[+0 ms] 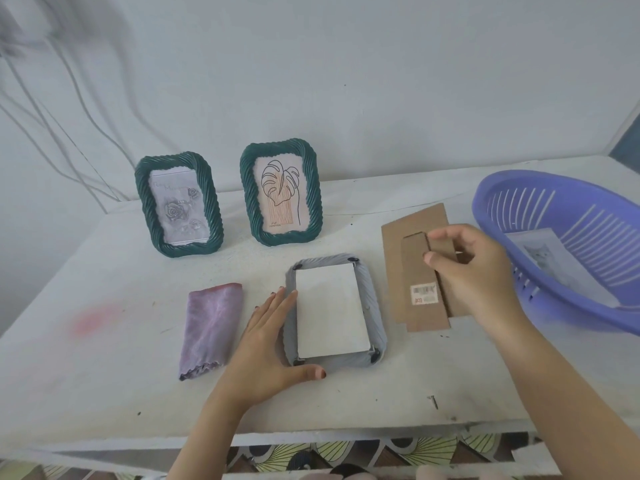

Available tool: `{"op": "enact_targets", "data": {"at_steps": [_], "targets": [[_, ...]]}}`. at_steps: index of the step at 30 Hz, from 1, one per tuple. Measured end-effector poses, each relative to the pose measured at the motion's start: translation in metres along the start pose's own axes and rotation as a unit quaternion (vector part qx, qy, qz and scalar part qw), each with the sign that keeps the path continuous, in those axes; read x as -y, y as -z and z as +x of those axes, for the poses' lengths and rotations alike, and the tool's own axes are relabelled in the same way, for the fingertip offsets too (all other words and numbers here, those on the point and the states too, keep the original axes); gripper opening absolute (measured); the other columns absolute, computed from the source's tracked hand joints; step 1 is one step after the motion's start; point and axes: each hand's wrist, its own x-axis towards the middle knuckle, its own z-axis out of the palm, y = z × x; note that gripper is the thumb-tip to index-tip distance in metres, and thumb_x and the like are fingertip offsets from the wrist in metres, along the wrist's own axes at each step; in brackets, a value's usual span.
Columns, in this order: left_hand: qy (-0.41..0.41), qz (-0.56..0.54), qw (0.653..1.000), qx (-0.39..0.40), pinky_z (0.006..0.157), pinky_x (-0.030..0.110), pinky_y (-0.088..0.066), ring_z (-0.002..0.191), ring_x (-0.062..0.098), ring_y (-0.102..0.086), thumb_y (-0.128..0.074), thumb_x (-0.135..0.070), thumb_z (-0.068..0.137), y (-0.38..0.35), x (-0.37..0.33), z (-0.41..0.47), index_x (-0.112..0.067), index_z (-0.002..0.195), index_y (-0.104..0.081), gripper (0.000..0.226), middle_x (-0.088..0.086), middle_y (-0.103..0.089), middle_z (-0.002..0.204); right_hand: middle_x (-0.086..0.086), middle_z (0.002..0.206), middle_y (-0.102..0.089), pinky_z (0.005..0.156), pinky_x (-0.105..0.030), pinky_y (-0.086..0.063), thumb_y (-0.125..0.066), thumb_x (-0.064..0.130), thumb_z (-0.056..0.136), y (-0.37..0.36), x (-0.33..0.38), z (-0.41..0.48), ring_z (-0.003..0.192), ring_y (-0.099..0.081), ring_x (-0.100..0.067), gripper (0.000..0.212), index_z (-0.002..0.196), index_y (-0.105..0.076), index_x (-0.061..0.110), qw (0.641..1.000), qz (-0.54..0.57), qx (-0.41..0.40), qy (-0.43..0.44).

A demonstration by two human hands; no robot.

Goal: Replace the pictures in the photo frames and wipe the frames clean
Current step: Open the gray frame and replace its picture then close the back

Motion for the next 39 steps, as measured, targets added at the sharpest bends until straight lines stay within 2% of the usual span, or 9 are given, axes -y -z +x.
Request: {"op": "enact_targets", "data": {"at_steps": [3, 5, 8, 12, 17, 20, 28, 32, 39], "targets": [[-0.005, 0.017, 1.000, -0.003, 0.118, 0.032, -0.009, 0.140, 0.000, 0.000, -0.062, -0.084, 0.044, -0.001, -0.001, 0.000, -0.042, 0.137, -0.003, 0.117, -0.019, -0.003, 0.149, -0.009, 0.087, -0.069, 0.074, -0.027, -0.048, -0.070, 0.003, 0.074, -0.010, 0.000, -0.004, 0.079, -0.063, -0.019, 0.024, 0.083, -0.062, 0.024, 0.993, 0.098, 0.034, -0.065], [-0.008, 0.024, 1.000, -0.008, 0.118, 0.030, -0.009, 0.140, -0.001, -0.002, -0.061, -0.084, 0.045, -0.002, -0.001, 0.000, -0.041, 0.138, -0.003, 0.119, -0.020, -0.004, 0.149, -0.016, 0.083, -0.068, 0.078, -0.035, -0.046, -0.072, 0.001, 0.072, -0.020, -0.003, -0.008, 0.076, -0.061, -0.023, 0.025, 0.075, -0.059, 0.022, 0.983, 0.133, 0.072, -0.105], [-0.006, 0.026, 1.000, -0.013, 0.118, 0.031, -0.010, 0.140, -0.001, -0.004, -0.063, -0.082, 0.045, -0.002, 0.000, 0.001, -0.034, 0.143, -0.008, 0.122, -0.018, -0.007, 0.149, -0.009, 0.071, -0.060, 0.072, -0.032, -0.041, -0.074, -0.001, 0.068, -0.038, -0.009, -0.015, 0.071, -0.054, -0.019, 0.028, 0.068, -0.055, 0.020, 0.979, 0.112, 0.116, -0.122], [0.000, 0.028, 1.000, -0.010, 0.118, 0.029, -0.008, 0.139, -0.001, -0.003, -0.060, -0.086, 0.041, -0.001, -0.001, 0.001, -0.028, 0.146, -0.011, 0.129, -0.018, -0.007, 0.148, -0.004, 0.074, -0.062, 0.071, -0.029, -0.044, -0.076, 0.000, 0.065, -0.060, -0.011, -0.021, 0.074, -0.058, -0.019, 0.028, 0.068, -0.057, 0.019, 0.971, 0.114, 0.139, -0.155], [0.005, 0.038, 0.999, -0.005, 0.115, 0.023, -0.003, 0.137, -0.003, 0.000, -0.056, -0.089, 0.040, 0.000, -0.002, 0.000, -0.025, 0.147, -0.008, 0.134, -0.017, -0.004, 0.148, -0.008, 0.081, -0.068, 0.082, -0.040, -0.051, -0.079, 0.006, 0.063, -0.079, -0.013, -0.021, 0.083, -0.065, -0.027, 0.026, 0.069, -0.058, 0.021, 0.973, 0.111, 0.128, -0.156], [0.007, 0.039, 0.999, -0.007, 0.117, 0.027, -0.006, 0.138, -0.001, -0.002, -0.056, -0.089, 0.039, 0.000, -0.003, 0.000, -0.024, 0.148, -0.009, 0.135, -0.016, -0.005, 0.149, -0.008, 0.084, -0.069, 0.079, -0.038, -0.052, -0.079, 0.008, 0.063, -0.087, -0.013, -0.019, 0.083, -0.065, -0.025, 0.026, 0.069, -0.058, 0.022, 0.976, 0.096, 0.126, -0.147], [0.013, 0.038, 0.999, -0.008, 0.118, 0.030, -0.007, 0.140, 0.001, -0.003, -0.054, -0.091, 0.037, 0.000, -0.004, 0.000, -0.024, 0.148, -0.011, 0.136, -0.014, -0.005, 0.151, 0.002, 0.083, -0.061, 0.058, -0.009, -0.038, -0.077, 0.018, 0.069, -0.091, -0.017, -0.020, 0.070, -0.053, -0.005, 0.024, 0.084, -0.058, 0.021, 0.988, -0.010, 0.142, -0.065], [0.009, 0.041, 0.999, -0.009, 0.118, 0.029, -0.006, 0.141, 0.000, -0.001, -0.055, -0.091, 0.038, -0.001, -0.003, 0.001, -0.024, 0.147, -0.014, 0.134, -0.016, -0.003, 0.150, 0.000, 0.089, -0.061, 0.063, -0.018, -0.041, -0.073, 0.027, 0.074, -0.087, -0.018, -0.020, 0.070, -0.054, -0.012, 0.035, 0.102, -0.054, 0.024, 0.982, -0.083, 0.171, -0.005], [0.001, 0.054, 0.999, -0.006, 0.118, 0.029, -0.003, 0.142, 0.001, 0.001, -0.057, -0.089, 0.040, -0.002, -0.002, 0.002, -0.025, 0.147, -0.018, 0.130, -0.014, -0.001, 0.152, -0.005, 0.107, -0.059, 0.078, -0.024, -0.041, -0.064, 0.034, 0.082, -0.084, -0.017, -0.024, 0.097, -0.055, -0.018, 0.048, 0.124, -0.047, 0.019, 0.960, -0.192, 0.184, 0.088]]}}
